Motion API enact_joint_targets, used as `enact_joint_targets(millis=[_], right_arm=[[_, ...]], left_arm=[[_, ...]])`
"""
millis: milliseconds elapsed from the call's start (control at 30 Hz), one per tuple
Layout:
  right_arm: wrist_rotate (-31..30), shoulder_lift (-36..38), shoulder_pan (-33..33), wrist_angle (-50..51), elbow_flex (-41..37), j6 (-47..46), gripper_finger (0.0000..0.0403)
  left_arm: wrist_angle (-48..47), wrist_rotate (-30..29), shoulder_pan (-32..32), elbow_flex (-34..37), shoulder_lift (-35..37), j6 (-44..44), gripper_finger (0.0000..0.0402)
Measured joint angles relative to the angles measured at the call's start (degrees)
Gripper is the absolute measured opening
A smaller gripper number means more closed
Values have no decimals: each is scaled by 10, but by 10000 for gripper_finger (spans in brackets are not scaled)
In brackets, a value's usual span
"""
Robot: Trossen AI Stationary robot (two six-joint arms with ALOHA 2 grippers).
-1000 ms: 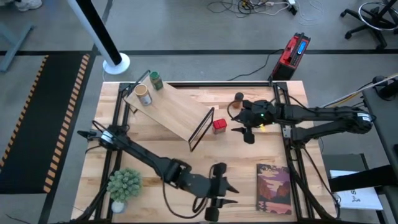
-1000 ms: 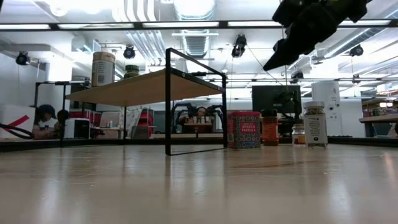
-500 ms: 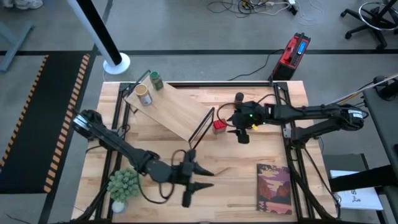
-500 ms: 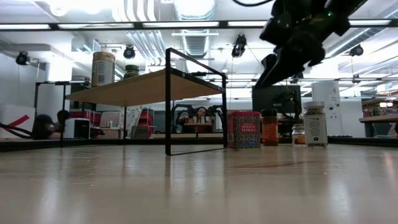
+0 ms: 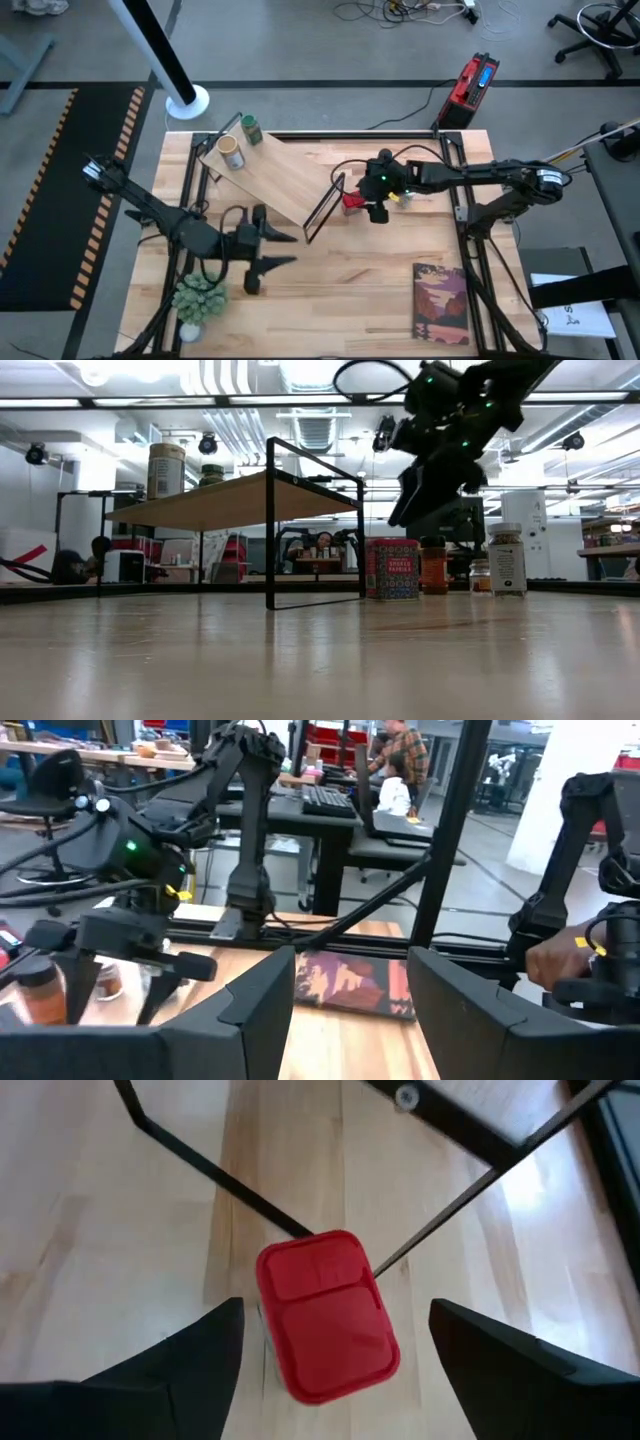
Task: Shelf spices
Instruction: Remove the red seasoning can from the shelf
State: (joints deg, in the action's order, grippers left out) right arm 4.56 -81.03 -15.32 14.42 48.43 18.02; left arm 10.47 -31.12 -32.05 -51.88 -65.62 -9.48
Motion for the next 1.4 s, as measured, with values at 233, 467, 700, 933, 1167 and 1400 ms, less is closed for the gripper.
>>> enact_joint_targets(millis=[233,467,700,933,1167,1400], right_arm=[[0,-45,-4,1,9,1,311],[0,-57,-6,1,7,-14,302],[1,-77,-7,-6,6,-19,283],[1,-96,-7,-27,6,-27,249],[-1,-95,-12,-21,6,-51,200],[-7,-81,-16,9,6,-75,209]], left_arm=[[-47,-1,-1,6,43,9,184],[-71,0,-2,1,67,20,186],[-92,1,-2,-1,81,22,184],[-103,2,-2,-2,81,15,186],[-108,2,-2,-2,82,12,181],[-112,2,-4,-2,82,7,182]])
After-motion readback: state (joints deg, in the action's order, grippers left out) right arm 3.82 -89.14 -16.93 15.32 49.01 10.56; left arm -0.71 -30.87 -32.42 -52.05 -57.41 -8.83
